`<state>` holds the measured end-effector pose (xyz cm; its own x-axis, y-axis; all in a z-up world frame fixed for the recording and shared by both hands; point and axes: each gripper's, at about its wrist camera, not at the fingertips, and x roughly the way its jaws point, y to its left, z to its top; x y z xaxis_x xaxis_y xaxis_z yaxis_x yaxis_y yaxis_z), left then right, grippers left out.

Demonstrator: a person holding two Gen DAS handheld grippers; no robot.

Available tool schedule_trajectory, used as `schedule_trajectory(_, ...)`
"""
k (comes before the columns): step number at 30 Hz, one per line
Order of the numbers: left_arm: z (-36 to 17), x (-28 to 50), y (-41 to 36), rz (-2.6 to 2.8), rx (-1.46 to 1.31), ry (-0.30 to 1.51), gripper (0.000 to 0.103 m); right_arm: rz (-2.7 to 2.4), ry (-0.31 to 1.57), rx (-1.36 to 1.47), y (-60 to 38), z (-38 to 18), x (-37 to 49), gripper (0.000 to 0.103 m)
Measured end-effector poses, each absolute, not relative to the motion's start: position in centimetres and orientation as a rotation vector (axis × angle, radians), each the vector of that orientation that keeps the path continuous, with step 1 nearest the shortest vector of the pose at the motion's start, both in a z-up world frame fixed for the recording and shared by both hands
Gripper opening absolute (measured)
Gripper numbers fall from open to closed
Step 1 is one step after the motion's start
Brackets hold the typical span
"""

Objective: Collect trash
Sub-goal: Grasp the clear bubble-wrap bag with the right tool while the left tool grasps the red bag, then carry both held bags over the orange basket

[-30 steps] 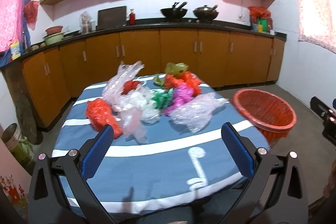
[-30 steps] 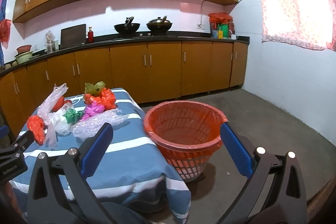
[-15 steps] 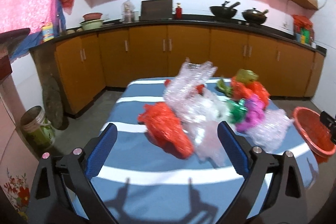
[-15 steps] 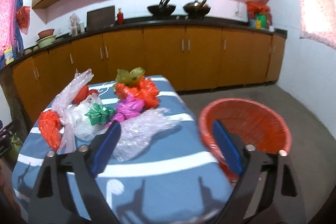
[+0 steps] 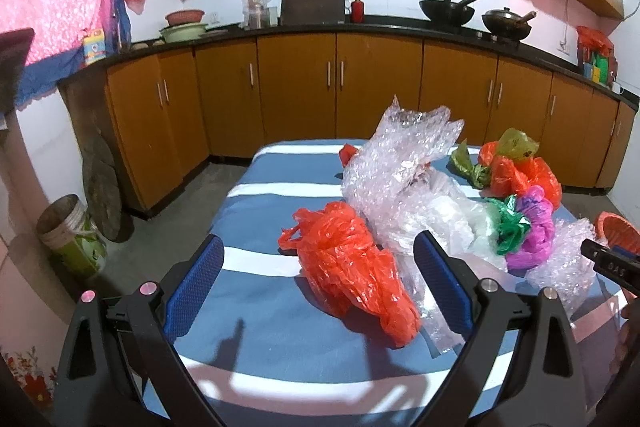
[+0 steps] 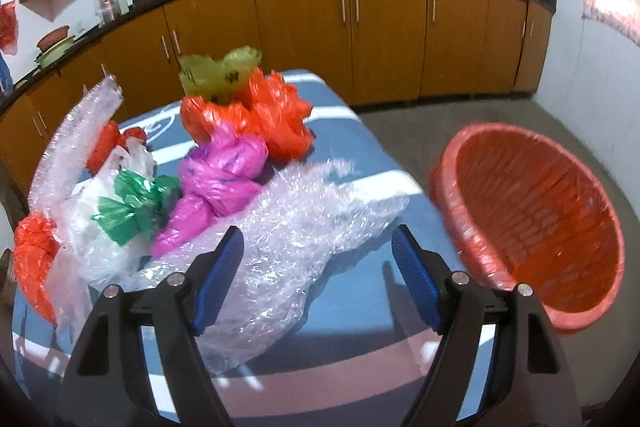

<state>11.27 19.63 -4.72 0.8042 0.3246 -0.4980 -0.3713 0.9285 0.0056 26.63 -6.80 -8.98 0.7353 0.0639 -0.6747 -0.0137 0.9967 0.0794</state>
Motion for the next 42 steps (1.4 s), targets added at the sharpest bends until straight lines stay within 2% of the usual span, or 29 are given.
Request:
schedule_trajectory(1,-4.9,11.4,19.8,0.368,-0.099,0.523,0.095,0.05,0.754,0.068,-6.6,-9.3,26.9,0.075)
schedule_trajectory(3,-5.4,11.7,20.1,0.358,-0.112,0.536,0.095,0.076,0.768,0.055,-6.0,-9.7,27.3,0.06)
schedule_trajectory(4,-5.5,11.9,20.2,0.354,-0.116,0.541,0.094,0.087,0.779,0.046,-5.8,-9.9,27.4,0.044)
schedule_trajectory(5,-5.7,12.0,20.3,0.351,-0.119,0.548,0.093,0.1,0.787,0.036,-5.4,-10.1,27.6,0.034)
schedule_trajectory(8,-6.1,12.1,20.7,0.348,-0.124,0.556,0.082,0.128,0.77,0.011,-4.7,-10.0,27.7,0.022)
schedule_trajectory(10,-6.2,12.1,20.8,0.346,-0.125,0.556,0.079,0.139,0.739,0.007,-4.7,-9.5,27.4,0.017)
schedule_trajectory(14,-6.3,12.3,21.1,0.341,-0.132,0.571,0.075,0.145,0.662,0.025,-5.2,-7.7,26.3,0.016)
schedule_trajectory(22,-7.0,14.3,21.3,0.331,-0.125,0.65,0.074,0.154,0.62,0.038,-5.6,-6.0,25.5,0.016)
schedule_trajectory(24,-7.6,14.7,21.5,0.329,-0.132,0.676,0.065,0.16,0.619,0.035,-5.6,-5.8,25.4,0.016)
schedule_trajectory(25,-8.0,15.0,21.6,0.316,-0.147,0.697,0.056,0.162,0.619,0.034,-5.6,-5.7,25.3,0.016)
schedule_trajectory(26,-8.3,15.1,21.8,0.3,-0.165,0.712,0.053,0.165,0.622,0.031,-5.6,-5.7,25.3,0.016)
schedule_trajectory(28,-8.8,15.2,21.8,0.276,-0.182,0.728,0.031,0.169,0.627,0.029,-5.6,-5.7,25.2,0.016)
schedule_trajectory(32,-8.4,14.7,21.5,0.253,-0.17,0.713,0.011,0.172,0.622,0.029,-5.7,-5.7,25.0,0.016)
schedule_trajectory(42,-4.0,12.0,21.2,0.23,-0.14,0.606,0.007,0.192,0.574,0.042,-7.0,-3.7,23.5,0.016)
